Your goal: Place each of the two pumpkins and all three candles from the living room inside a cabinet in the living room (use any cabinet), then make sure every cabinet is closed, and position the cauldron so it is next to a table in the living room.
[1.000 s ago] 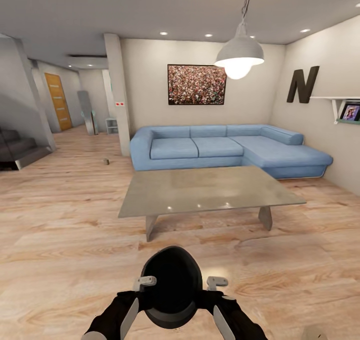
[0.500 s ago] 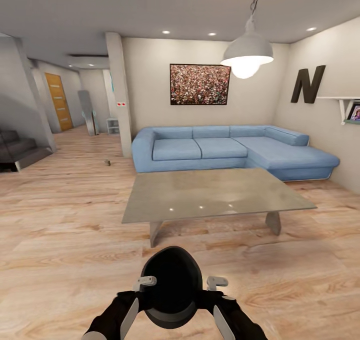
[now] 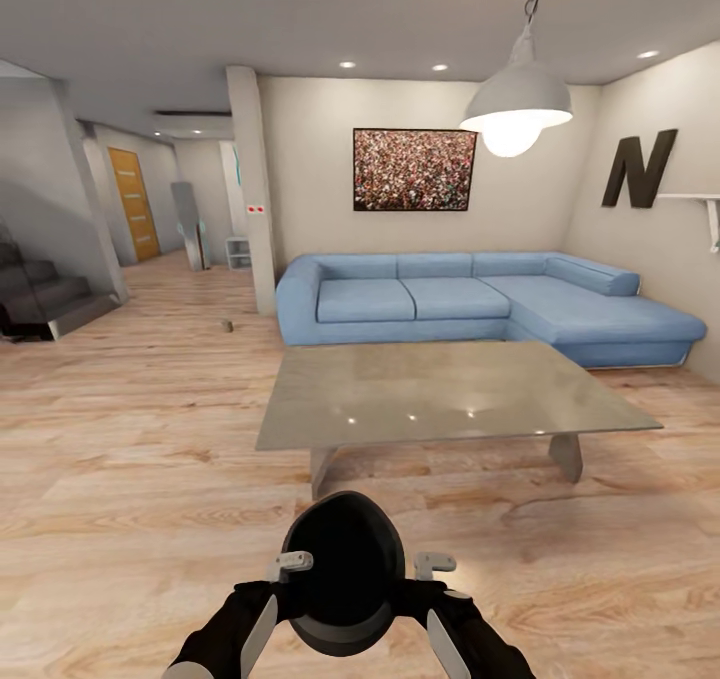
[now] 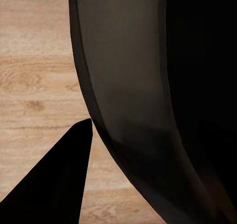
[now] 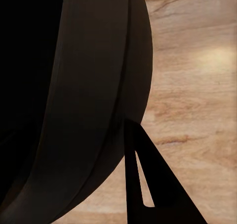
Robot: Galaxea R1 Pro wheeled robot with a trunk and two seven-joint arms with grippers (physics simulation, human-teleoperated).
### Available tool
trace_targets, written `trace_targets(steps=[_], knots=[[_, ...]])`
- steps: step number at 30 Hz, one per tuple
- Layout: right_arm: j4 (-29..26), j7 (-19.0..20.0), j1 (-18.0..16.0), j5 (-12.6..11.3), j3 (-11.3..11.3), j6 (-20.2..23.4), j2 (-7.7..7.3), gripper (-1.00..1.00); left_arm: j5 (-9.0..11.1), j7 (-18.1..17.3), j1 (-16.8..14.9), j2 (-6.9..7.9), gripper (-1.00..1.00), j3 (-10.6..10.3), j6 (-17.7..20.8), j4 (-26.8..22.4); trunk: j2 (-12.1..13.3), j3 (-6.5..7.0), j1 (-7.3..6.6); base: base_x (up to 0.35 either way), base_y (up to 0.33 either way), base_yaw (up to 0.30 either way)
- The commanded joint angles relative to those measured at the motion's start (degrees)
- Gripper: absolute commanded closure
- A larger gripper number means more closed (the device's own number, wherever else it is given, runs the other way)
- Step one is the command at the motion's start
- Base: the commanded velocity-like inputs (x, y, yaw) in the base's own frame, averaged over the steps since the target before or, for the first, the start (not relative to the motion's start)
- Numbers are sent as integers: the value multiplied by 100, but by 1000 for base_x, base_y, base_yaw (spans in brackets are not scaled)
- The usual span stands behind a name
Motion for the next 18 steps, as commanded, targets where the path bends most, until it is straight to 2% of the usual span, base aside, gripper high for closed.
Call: trace_targets(steps=[1, 7, 16, 18], knots=[[-13, 23, -2, -27, 19, -293, 3, 100, 160, -10, 1, -5, 100, -41, -8, 17, -1, 1, 0, 72, 1, 109], [-13, 28, -2, -27, 19, -292, 3, 100, 160, -10, 1, -5, 100, -41, -10, 18, -1, 1, 0, 62, 0, 181], [-15, 41, -2, -27, 19, -292, 3, 100, 160, -10, 1, -5, 100, -41, -24, 17, -1, 1, 0, 7, 0, 22], [-13, 41, -2, -27, 19, -292, 3, 100, 160, -10, 1, -5, 100, -41, -25, 17, -81, -35, 44, 0, 0, 1]])
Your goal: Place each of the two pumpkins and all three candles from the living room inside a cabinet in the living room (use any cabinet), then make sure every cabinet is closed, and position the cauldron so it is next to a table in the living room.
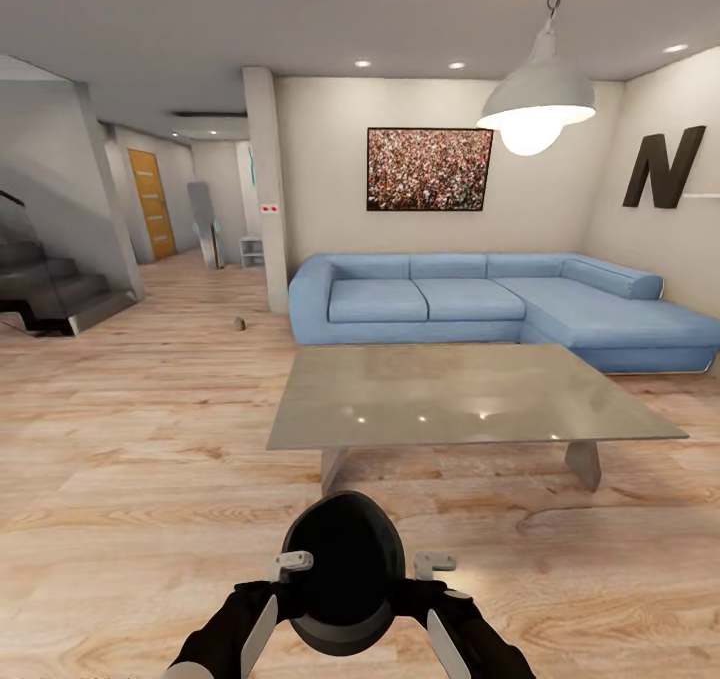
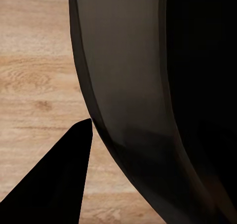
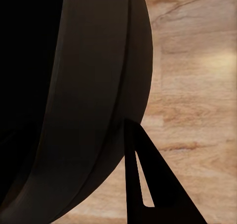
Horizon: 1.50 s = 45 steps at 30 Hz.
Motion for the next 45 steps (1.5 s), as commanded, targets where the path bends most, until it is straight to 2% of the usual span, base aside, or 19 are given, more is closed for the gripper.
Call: trace_targets(steps=[1, 45], knots=[[-15, 23, -2, -53, 34, -280, 3, 100, 150, -14, -1, -4, 100, -37, -8, 14, -42, -17, 22, 0, 0, 0], [-13, 23, -2, -53, 34, -280, 3, 100, 154, -14, -1, -4, 100, -31, -9, 14, -1807, -807, 989, 0, 0, 0]])
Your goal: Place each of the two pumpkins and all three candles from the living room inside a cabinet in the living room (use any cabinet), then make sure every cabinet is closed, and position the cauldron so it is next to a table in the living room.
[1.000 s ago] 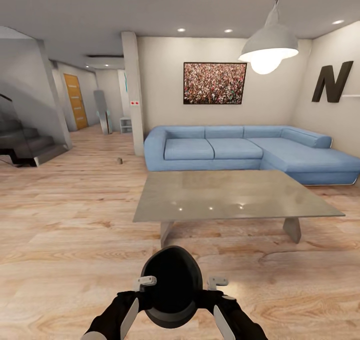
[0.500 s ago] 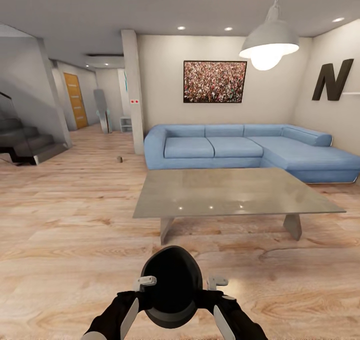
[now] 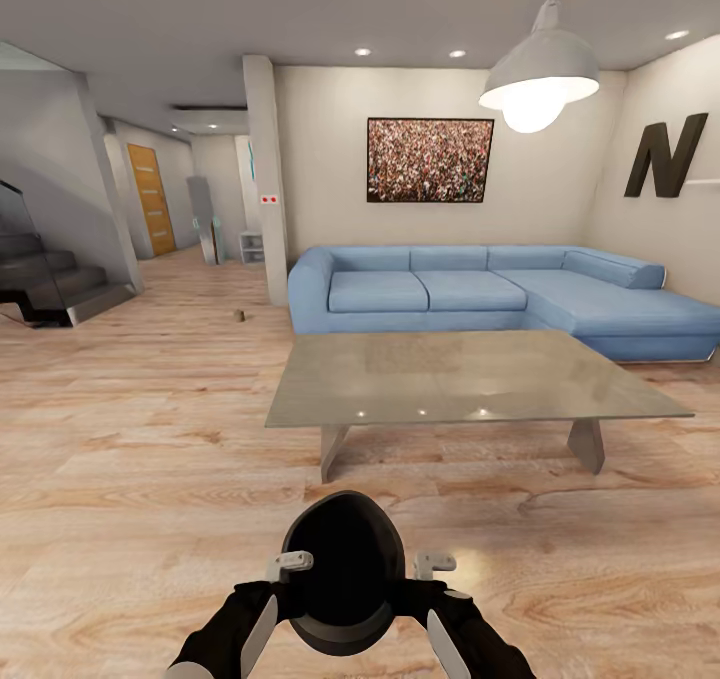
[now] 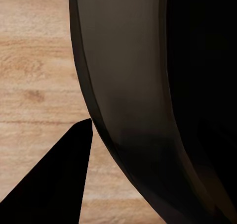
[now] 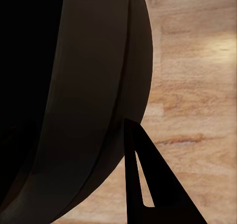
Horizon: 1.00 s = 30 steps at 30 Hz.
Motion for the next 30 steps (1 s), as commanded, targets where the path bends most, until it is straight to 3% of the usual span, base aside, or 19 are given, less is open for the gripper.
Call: trace_targets(steps=[1, 27, 30], knots=[[-15, 23, -2, -53, 34, -278, 3, 100, 154, -15, -1, -4, 100, -31, -8, 14, -42, -17, 22, 0, 0, 0], [-13, 14, -2, -53, 34, -269, 3, 100, 157, -15, -1, -4, 100, -30, -8, 14, -1085, -484, 593, 0, 0, 0], [-13, 14, -2, -53, 34, -269, 3, 100, 157, -15, -1, -4, 100, -30, -9, 14, -1085, -484, 593, 0, 0, 0]])
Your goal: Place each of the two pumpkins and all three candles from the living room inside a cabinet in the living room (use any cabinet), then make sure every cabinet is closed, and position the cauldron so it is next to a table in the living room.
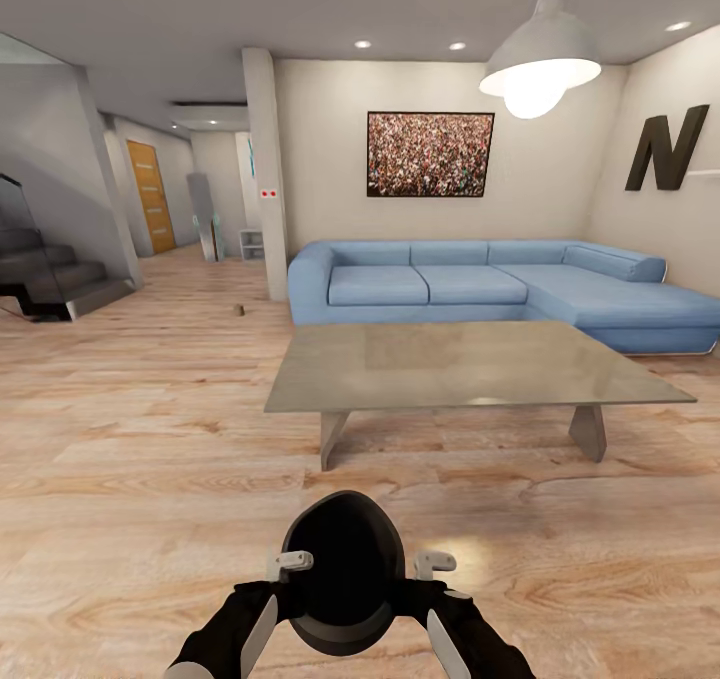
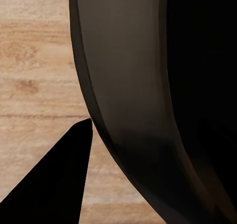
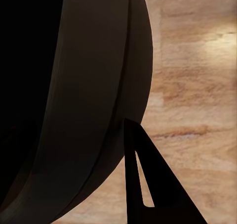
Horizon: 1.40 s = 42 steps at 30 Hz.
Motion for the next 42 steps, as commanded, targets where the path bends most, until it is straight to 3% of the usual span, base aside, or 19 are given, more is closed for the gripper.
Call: trace_targets(steps=[1, 8, 27, 37, 42], knots=[[-14, 19, -2, -40, 26, -260, 2, 100, 160, -14, 0, -4, 100, -30, -8, 17, -1, 1, -1, 0, 0, 0], [-14, 13, -2, -40, 26, -260, 2, 100, 161, -12, 0, -4, 100, -30, -8, 17, -1, 1, -1, 61, 0, 0], [-14, 7, -2, -40, 34, -263, 2, 100, 159, -13, 0, -4, 100, -30, -7, 17, -1, 1, -1, 290, 0, 0], [-14, -5, -2, -40, 33, -277, 2, 100, 161, -12, 0, -4, 100, -30, -7, 17, -1, 1, -1, 47, 0, 0], [-14, -5, -2, -40, 32, -278, 2, 100, 161, -14, 0, -4, 100, -30, -7, 17, -201, -89, 109, 1, 0, 0]])
